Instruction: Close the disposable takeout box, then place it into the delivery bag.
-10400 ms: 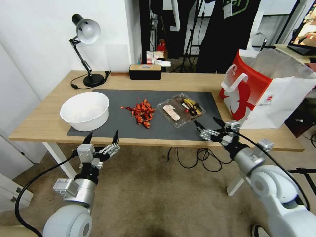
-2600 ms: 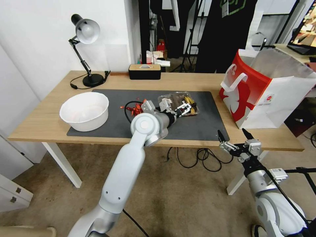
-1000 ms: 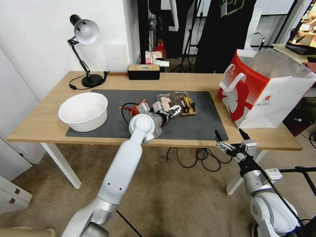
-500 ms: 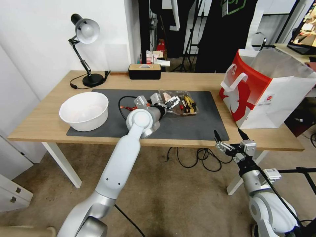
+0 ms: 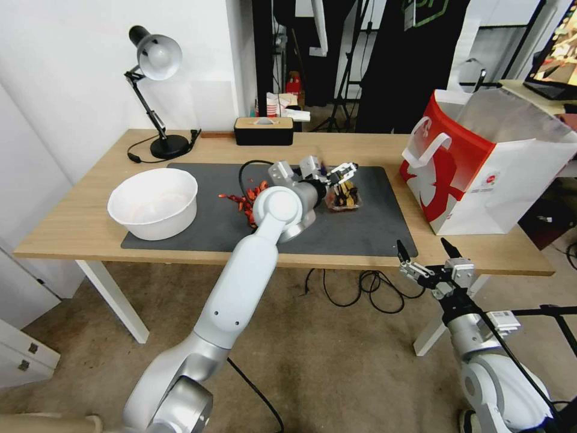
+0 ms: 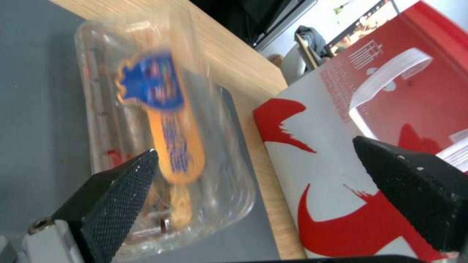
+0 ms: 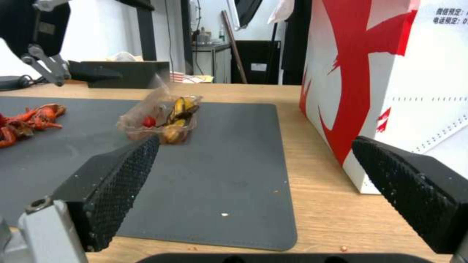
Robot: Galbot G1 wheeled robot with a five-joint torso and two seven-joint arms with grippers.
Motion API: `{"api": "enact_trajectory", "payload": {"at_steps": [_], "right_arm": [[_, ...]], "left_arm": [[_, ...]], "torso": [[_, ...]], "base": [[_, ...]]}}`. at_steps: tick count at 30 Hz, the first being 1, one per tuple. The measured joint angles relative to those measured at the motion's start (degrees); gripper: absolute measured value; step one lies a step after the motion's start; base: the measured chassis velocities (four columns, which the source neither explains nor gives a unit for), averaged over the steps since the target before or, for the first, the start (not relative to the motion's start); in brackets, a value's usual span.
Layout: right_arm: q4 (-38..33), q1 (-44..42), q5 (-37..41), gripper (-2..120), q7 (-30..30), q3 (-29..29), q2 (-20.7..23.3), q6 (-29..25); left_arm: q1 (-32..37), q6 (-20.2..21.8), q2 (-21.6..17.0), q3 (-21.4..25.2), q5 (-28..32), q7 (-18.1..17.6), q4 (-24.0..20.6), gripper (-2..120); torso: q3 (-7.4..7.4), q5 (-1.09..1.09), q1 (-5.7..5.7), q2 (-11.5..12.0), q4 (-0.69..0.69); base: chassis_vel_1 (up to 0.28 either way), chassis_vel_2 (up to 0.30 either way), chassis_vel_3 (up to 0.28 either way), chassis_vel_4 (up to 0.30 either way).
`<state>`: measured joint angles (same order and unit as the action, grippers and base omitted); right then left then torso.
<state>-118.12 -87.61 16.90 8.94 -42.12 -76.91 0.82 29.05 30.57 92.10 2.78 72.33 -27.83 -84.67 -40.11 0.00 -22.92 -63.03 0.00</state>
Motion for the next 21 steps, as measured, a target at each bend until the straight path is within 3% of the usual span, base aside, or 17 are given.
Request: {"api": "enact_trajectory", "payload": {"at_steps": [4,6,8,14,21], "right_arm": [[-0.16,0.10,0.08,100,0.00,0.37,0.19,-0.03],[-0.43,0.49,0.48,100,0.04,1.12,0.36,-0.03],[-1.05,0.92,2.00,100,0.05,2.05,0.84,0.64],[-2.85,3.06,6.18,100,-0.35,4.46,3.16,3.95],[-4.41,3.46,9.41,100,-0.66,5.16,5.63,5.79]], "left_arm": [[-0.47,-0.10,0.01,-1.29,-3.03,1.07,0.29,100],[-0.51,-0.37,-0.61,-2.81,-9.16,3.84,-0.73,100],[-0.92,-0.53,-2.89,-4.38,-15.37,6.68,-1.67,100],[-3.73,-0.52,-8.43,-8.35,-25.00,9.92,-2.37,100],[-9.20,-2.33,-12.24,-13.84,-33.86,14.46,1.67,99]], "torso": [[0.00,0.00,0.00,0.00,-0.01],[0.00,-0.01,0.00,0.00,-0.03],[0.00,0.00,0.00,0.00,-0.02],[0.00,-0.01,0.00,0.00,0.02],[0.00,-0.01,0.00,0.00,0.00]], "base": [[0.000,0.000,0.000,0.000],[0.000,0.000,0.000,0.000],[0.000,0.000,0.000,0.000],[0.000,0.000,0.000,0.000],[0.000,0.000,0.000,0.000]]}}
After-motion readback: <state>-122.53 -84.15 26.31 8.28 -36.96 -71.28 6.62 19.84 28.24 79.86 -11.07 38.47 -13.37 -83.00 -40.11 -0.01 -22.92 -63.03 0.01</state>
